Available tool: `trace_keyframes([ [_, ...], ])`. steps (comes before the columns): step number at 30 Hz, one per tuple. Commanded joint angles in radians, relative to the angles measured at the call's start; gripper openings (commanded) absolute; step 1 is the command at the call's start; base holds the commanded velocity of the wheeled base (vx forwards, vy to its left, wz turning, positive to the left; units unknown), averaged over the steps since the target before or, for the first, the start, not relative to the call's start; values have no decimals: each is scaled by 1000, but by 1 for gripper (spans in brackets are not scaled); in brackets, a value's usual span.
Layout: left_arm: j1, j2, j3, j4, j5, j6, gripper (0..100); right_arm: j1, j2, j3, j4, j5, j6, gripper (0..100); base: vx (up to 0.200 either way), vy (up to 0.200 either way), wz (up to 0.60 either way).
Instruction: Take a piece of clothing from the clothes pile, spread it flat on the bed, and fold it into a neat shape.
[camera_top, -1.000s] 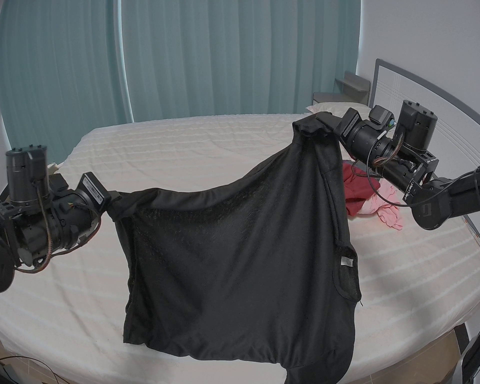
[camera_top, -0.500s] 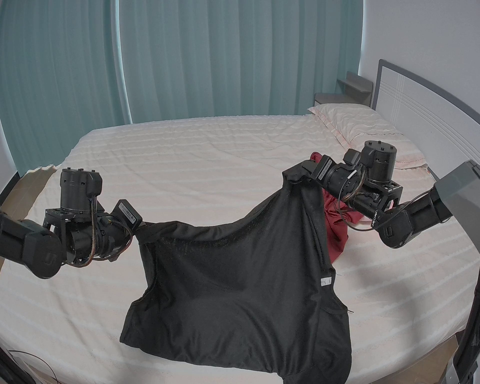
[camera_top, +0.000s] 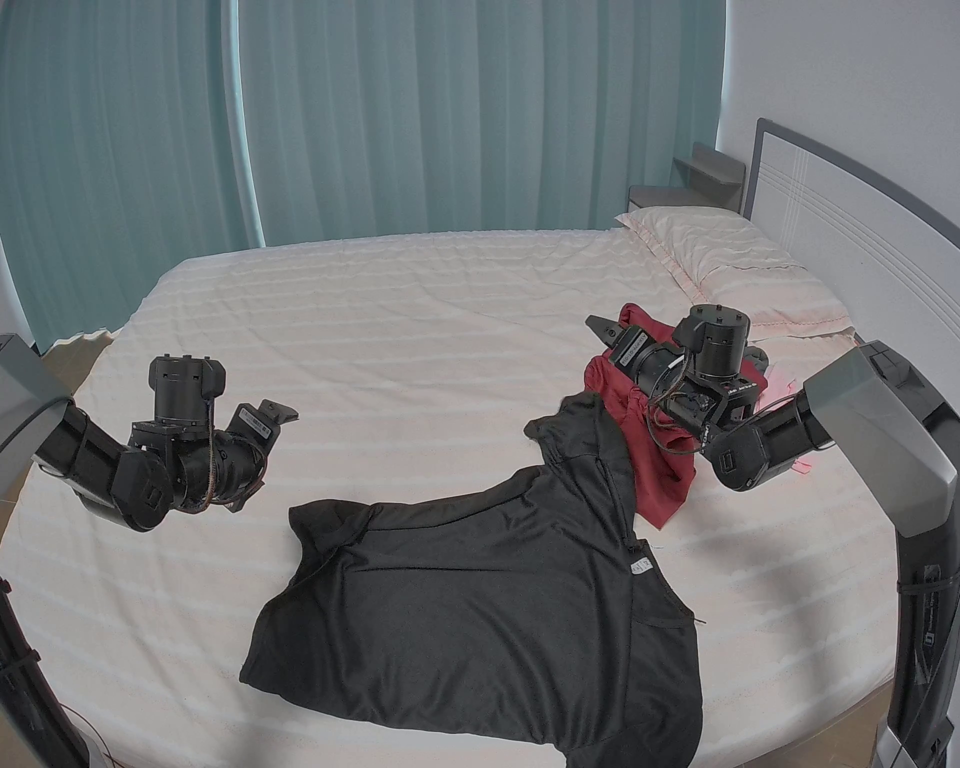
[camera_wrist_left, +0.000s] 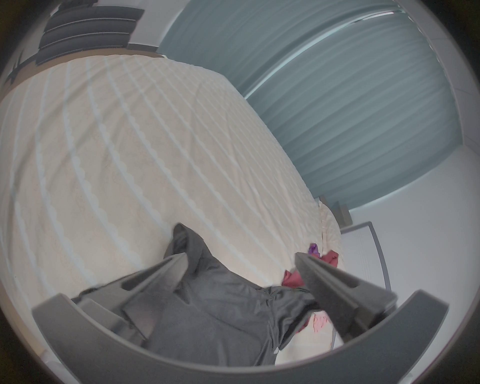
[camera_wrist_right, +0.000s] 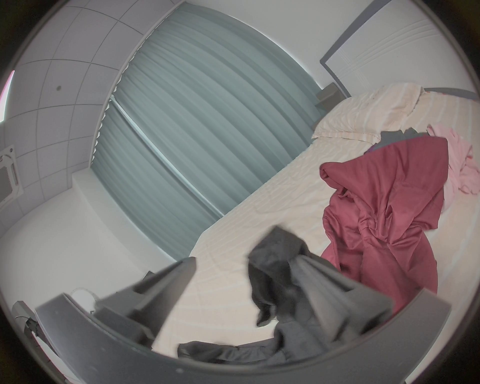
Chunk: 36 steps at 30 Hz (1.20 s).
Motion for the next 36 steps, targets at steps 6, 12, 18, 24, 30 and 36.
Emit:
trace_keyframes([
  [6,40,-8,54,-1,-57,-11,100,-81,48,28,66,-30,8,100,0,0,0],
  [12,43,-120,201,-4,-261,-13,100,-113,-69,296,50,42,15,100,0,0,0],
  [18,40,-115,290,-33,-324,-28,100,-142,8,307,73,53,155,100,0,0,0],
  [24,43,-111,348,-133,-349,-48,100,-136,128,267,77,53,216,100,0,0,0],
  [30,43,-91,357,-150,-349,-48,100,-132,181,200,131,53,262,100,0,0,0],
  [36,43,-74,359,-150,-349,-48,100,-133,220,102,232,42,265,0,0,0,0],
])
